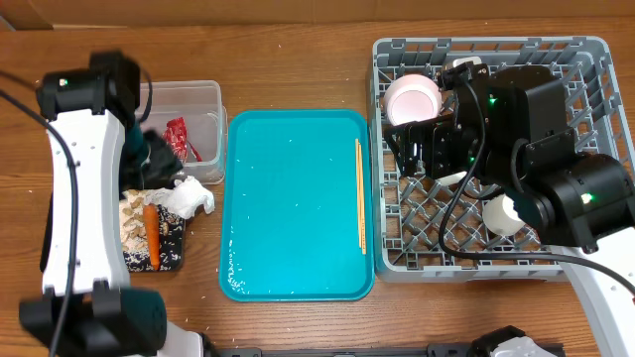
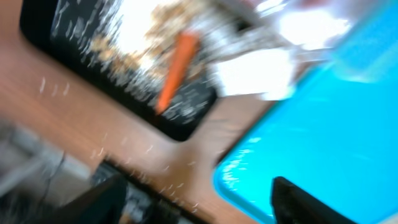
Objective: Sort waste into correct bins and load items into the dishwasher
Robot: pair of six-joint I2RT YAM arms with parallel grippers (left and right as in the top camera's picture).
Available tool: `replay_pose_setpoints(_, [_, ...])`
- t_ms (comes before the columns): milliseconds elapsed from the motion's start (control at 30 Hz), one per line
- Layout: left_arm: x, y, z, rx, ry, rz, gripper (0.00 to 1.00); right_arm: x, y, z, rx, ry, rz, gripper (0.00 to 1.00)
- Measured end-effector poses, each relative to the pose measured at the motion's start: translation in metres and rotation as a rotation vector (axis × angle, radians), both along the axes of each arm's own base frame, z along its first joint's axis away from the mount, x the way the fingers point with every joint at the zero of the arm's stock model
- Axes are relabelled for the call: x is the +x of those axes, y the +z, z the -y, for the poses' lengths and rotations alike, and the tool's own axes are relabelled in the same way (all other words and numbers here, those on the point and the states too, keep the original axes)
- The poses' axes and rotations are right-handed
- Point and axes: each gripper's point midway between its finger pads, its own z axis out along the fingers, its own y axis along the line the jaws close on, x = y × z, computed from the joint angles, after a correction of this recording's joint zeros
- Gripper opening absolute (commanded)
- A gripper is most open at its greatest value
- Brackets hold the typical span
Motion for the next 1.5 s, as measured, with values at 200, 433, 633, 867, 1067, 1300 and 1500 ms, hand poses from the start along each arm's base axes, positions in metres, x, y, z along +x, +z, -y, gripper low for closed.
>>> replay_pose_setpoints(200, [0.015, 0.098, 0.067, -0.034, -0.242, 0.409, 1.00, 0.000, 0.000, 0.000, -0.001, 0.000, 0.000, 1.00])
replay_pose_setpoints(433, [-0.007, 0.148, 0.097, -0.076, -0.355, 0.610, 1.00, 0.000, 0.000, 0.000, 0.000, 0.000, 0.000, 1.00])
replay_pose_setpoints(633, [0.002, 0.138, 0.100, -0.078, -0.360, 0.573, 1.00, 0.000, 0.000, 0.000, 0.000, 0.001, 0.000, 1.00])
replay_pose_setpoints(867, [0.005, 0.135, 0.101, -0.077, -0.360, 0.562, 1.00, -0.016, 0.003, 0.009, -0.013, -0.006, 0.009, 1.00])
replay_pose_setpoints(1067, [0.005, 0.135, 0.101, -0.080, -0.361, 0.561, 1.00, -0.029, 0.079, 0.035, 0.047, -0.086, 0.449, 1.00])
replay_pose_setpoints(1300, [0.004, 0.135, 0.101, -0.080, -0.361, 0.561, 1.00, -0.059, 0.044, 0.071, 0.008, -0.170, 0.668, 1.00])
replay_pose_setpoints(1500, [0.005, 0.135, 0.102, -0.080, -0.361, 0.560, 1.00, -0.062, -0.054, 0.072, -0.007, -0.159, 0.661, 1.00])
